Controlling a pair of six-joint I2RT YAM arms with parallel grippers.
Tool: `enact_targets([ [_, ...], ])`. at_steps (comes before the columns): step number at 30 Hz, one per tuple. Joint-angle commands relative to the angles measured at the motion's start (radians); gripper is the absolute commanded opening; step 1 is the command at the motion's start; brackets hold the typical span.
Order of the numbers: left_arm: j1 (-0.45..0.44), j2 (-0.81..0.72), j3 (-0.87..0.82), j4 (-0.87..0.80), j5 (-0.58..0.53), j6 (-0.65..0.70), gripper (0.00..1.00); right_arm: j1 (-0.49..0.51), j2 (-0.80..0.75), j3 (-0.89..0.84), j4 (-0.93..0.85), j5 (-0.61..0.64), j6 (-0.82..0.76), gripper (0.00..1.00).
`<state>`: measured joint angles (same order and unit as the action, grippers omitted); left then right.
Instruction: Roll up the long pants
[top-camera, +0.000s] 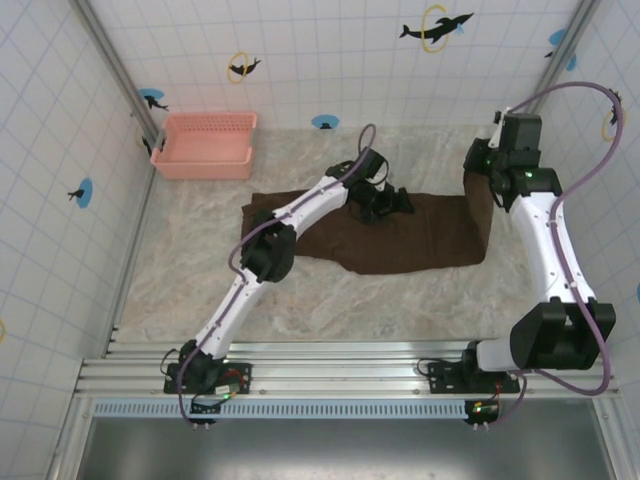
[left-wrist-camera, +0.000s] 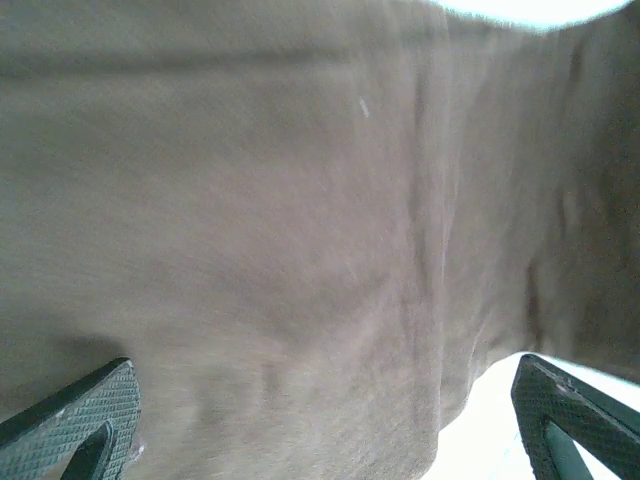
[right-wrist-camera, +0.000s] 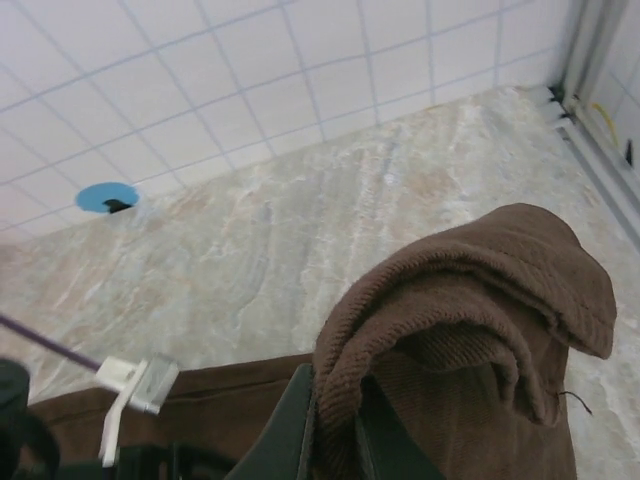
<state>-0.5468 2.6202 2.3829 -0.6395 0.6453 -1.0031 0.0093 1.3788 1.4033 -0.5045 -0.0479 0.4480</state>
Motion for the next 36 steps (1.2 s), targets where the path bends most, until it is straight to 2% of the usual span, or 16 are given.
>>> enact_targets([
  [1, 0.173, -0.203, -0.010, 0.024, 0.005, -0.011, 0.97, 0.060, -0.042, 0.074, -0.003, -0.026, 0.002, 0.01],
  [4, 0.287, -0.339, -0.028, -0.129, -0.043, 0.114, 0.97, 0.145, -0.038, 0.094, 0.004, -0.025, 0.022, 0.01],
  [7, 0.411, -0.493, -0.149, -0.230, -0.126, 0.236, 0.97, 0.256, -0.010, 0.130, -0.017, -0.015, 0.042, 0.01],
  [12, 0.586, -0.767, -0.640, -0.165, -0.166, 0.304, 0.98, 0.422, 0.047, 0.157, 0.028, 0.009, 0.080, 0.01],
  [15, 0.636, -0.870, -0.863, -0.176, -0.200, 0.356, 0.98, 0.503, 0.113, 0.221, 0.026, 0.005, 0.073, 0.01],
  [19, 0.654, -0.924, -1.027, -0.144, -0.229, 0.382, 0.97, 0.590, 0.213, 0.290, 0.047, -0.013, 0.072, 0.01],
  [24, 0.657, -0.901, -1.011, -0.195, -0.266, 0.442, 0.97, 0.683, 0.372, 0.372, 0.116, -0.055, 0.075, 0.01],
  [26, 0.667, -0.887, -0.955, -0.222, -0.275, 0.468, 0.97, 0.700, 0.450, 0.441, 0.093, -0.069, 0.073, 0.01],
  [30, 0.697, -0.873, -0.947, -0.242, -0.278, 0.488, 0.97, 0.728, 0.572, 0.537, 0.074, -0.116, 0.086, 0.01],
  [36, 0.725, -0.818, -0.921, -0.239, -0.247, 0.495, 0.98, 0.769, 0.706, 0.598, 0.072, -0.191, 0.122, 0.01],
])
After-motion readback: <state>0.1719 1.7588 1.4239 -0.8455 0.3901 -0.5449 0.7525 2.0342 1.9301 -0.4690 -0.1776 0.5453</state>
